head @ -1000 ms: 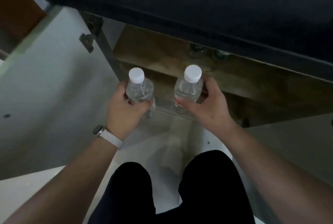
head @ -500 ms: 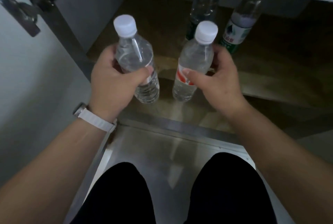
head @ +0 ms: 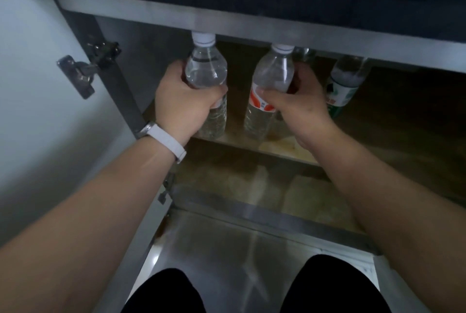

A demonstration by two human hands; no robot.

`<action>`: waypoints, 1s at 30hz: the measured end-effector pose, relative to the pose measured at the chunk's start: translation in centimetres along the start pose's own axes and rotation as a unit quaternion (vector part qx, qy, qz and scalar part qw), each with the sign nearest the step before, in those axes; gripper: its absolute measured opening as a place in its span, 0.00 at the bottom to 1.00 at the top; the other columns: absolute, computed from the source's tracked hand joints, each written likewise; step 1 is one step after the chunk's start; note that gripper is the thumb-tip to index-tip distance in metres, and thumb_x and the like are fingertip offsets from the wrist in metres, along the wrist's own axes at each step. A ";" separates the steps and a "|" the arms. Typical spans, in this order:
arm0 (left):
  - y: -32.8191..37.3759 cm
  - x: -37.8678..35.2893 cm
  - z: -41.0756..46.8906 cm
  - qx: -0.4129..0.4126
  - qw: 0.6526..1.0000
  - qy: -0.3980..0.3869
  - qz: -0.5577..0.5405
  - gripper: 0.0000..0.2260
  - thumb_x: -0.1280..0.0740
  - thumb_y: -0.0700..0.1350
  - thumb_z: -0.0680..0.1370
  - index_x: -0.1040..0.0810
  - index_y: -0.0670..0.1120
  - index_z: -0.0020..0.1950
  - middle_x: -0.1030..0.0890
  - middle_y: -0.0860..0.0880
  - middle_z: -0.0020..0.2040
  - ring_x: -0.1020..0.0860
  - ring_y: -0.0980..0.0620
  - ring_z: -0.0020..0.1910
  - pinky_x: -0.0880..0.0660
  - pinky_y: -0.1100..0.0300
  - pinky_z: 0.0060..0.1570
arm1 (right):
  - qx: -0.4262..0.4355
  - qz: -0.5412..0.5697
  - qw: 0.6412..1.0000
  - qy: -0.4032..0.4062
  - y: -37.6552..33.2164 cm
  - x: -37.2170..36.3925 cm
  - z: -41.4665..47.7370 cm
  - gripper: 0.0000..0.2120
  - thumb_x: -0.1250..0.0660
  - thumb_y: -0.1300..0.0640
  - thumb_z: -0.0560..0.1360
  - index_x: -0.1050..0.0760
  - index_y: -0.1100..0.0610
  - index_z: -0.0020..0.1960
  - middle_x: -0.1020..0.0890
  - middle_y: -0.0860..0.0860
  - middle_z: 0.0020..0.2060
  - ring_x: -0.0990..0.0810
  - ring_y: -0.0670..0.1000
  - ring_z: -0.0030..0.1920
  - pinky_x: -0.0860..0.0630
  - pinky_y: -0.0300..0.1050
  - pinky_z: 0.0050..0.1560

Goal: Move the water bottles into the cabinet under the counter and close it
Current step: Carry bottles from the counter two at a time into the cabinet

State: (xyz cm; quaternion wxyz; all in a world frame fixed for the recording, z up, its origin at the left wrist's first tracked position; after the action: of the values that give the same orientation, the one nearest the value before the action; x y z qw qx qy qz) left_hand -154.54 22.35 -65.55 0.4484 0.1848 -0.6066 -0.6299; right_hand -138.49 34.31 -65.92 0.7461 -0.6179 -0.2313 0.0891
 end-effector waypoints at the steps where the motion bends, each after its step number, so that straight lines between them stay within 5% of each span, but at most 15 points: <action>1: -0.3 -0.2 0.3 -0.004 1.000 0.001 0.006 0.24 0.20 0.52 0.68 0.24 0.55 0.61 0.18 0.59 0.53 0.20 0.60 0.52 0.20 0.53 0.56 | -0.002 -0.003 1.000 -0.006 0.3 -0.3 0.4 0.29 0.21 0.53 0.68 0.29 0.46 0.65 0.20 0.40 0.53 0.21 0.39 0.53 0.24 0.38 0.51; 10: -2.9 -1.6 0.9 -0.034 0.997 -0.001 0.067 0.27 0.23 0.54 0.72 0.29 0.52 0.68 0.19 0.56 0.61 0.20 0.54 0.60 0.21 0.50 0.61 | -0.008 -0.038 0.999 -0.030 2.6 -2.2 2.3 0.34 0.22 0.52 0.70 0.35 0.45 0.71 0.26 0.32 0.47 0.28 0.25 0.43 0.31 0.23 0.39; 17: -3.8 -1.7 0.9 -0.020 0.997 -0.019 0.069 0.31 0.22 0.51 0.72 0.32 0.52 0.71 0.21 0.55 0.63 0.22 0.53 0.62 0.23 0.54 0.62 | -0.025 -0.061 0.997 -0.041 3.8 -2.4 2.1 0.34 0.22 0.50 0.70 0.35 0.43 0.70 0.25 0.33 0.49 0.28 0.30 0.46 0.31 0.30 0.46; 26: -7.3 -2.9 -0.4 -0.007 0.997 -0.029 0.077 0.28 0.22 0.49 0.72 0.34 0.56 0.65 0.24 0.61 0.56 0.24 0.61 0.53 0.31 0.73 0.44 | -0.033 -0.126 0.991 -0.030 6.2 -3.3 1.4 0.37 0.22 0.53 0.69 0.36 0.47 0.72 0.23 0.43 0.63 0.26 0.42 0.60 0.30 0.39 0.56; 30: -7.6 -3.5 0.6 -0.017 0.996 -0.022 0.090 0.30 0.23 0.49 0.73 0.34 0.52 0.70 0.24 0.60 0.55 0.25 0.61 0.50 0.34 0.74 0.40 | -0.022 -0.139 0.990 -0.025 6.6 -3.6 2.4 0.33 0.23 0.53 0.70 0.34 0.48 0.70 0.22 0.45 0.63 0.23 0.46 0.63 0.28 0.42 0.59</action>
State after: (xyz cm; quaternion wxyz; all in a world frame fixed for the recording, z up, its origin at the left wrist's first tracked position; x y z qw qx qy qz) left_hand -155.72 24.41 -73.63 0.4931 0.1077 -0.6198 -0.6008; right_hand -141.70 36.35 -72.83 0.7313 -0.5938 -0.3354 -0.0047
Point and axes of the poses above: each hand's wrist, its own z-axis towards the middle knuckle, its own x-axis out of the back of the hand, y = z × x, the point moved 1 cm from there along z, towards the middle knuckle
